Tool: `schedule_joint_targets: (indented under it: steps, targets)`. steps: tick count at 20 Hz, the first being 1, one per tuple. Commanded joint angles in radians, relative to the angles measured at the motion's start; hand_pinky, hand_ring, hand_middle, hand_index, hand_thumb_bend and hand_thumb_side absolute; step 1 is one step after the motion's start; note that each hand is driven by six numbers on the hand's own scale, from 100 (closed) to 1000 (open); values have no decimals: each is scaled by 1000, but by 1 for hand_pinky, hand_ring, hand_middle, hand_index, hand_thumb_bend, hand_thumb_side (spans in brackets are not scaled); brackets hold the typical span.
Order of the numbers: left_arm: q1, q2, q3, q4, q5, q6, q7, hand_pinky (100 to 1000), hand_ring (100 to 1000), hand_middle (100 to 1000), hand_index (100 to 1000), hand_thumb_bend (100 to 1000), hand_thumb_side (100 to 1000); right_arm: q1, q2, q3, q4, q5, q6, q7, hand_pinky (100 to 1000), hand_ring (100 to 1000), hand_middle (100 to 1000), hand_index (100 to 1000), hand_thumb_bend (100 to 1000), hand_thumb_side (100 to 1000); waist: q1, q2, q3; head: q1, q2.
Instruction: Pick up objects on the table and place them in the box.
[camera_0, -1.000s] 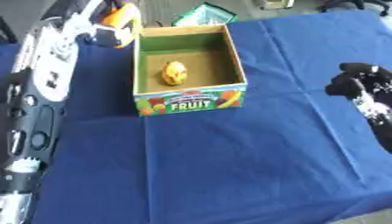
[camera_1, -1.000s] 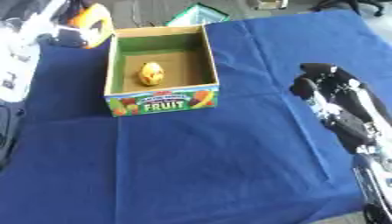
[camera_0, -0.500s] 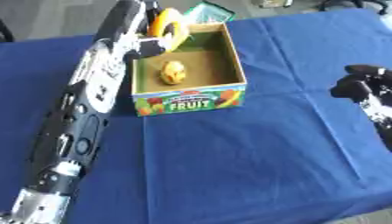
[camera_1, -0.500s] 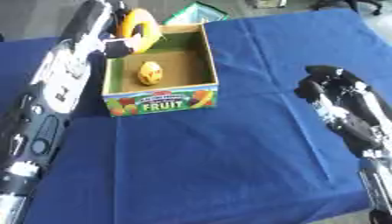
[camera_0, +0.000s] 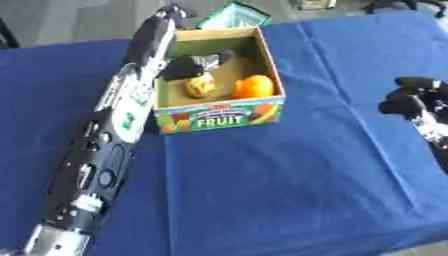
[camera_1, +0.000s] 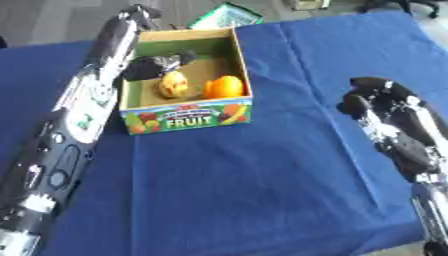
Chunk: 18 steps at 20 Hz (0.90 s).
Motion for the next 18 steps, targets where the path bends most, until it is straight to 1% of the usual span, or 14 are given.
schedule_joint_targets:
  steps: [1, 4, 7, 9, 10, 12, 15, 16, 17, 18]
  targets:
    - [-10, 36, -6, -73, 62, -8, -26, 748, 762, 793, 867, 763, 847, -7, -11, -4, -9, 3, -2, 1, 714, 646, 595, 771, 308, 398, -3, -14, 5, -6, -4]
    - [0, 56, -2, -128, 119, 1, -78, 762, 771, 799, 873, 716, 868, -6, -11, -5, -8, 3, -2, 0, 715, 646, 595, 772, 308, 398, -2, -15, 12, -12, -2]
    - [19, 97, 18, -204, 212, 30, -124, 740, 735, 762, 858, 669, 876, -3, -12, -8, -6, 5, -1, -1, 715, 646, 594, 772, 308, 398, 1, -18, 22, -26, 2]
    - [41, 132, 41, -267, 296, 61, -140, 705, 688, 722, 833, 630, 851, 3, -13, -12, -4, 7, -1, -5, 715, 646, 594, 772, 308, 397, 3, -21, 31, -37, 4]
    - [55, 150, 54, -301, 345, 81, -141, 681, 662, 698, 817, 603, 801, 5, -14, -14, -3, 9, -1, -7, 715, 646, 594, 771, 309, 398, 5, -22, 36, -42, 6]
    - [101, 184, 85, -381, 452, 127, -124, 657, 638, 677, 801, 552, 744, 9, -17, -17, -3, 11, -1, -10, 715, 645, 594, 771, 306, 399, 9, -25, 49, -51, 12]
    - [199, 229, 128, -521, 631, 183, -76, 621, 613, 645, 773, 448, 670, 14, -20, -21, -2, 13, -1, -14, 715, 645, 594, 771, 307, 398, 11, -27, 72, -63, 21]
    - [231, 240, 140, -564, 687, 199, -55, 614, 608, 639, 768, 430, 656, 15, -22, -22, -2, 14, -2, -14, 715, 645, 594, 771, 307, 398, 12, -28, 79, -63, 25]
    - [270, 247, 151, -606, 740, 211, -36, 607, 601, 632, 764, 393, 680, 17, -22, -22, -1, 15, -1, -15, 715, 645, 594, 771, 302, 393, 13, -30, 86, -64, 31]
    - [308, 251, 161, -646, 784, 221, -21, 606, 600, 630, 763, 406, 636, 19, -21, -23, 0, 15, -1, -16, 715, 645, 594, 771, 306, 396, 14, -31, 92, -65, 35]
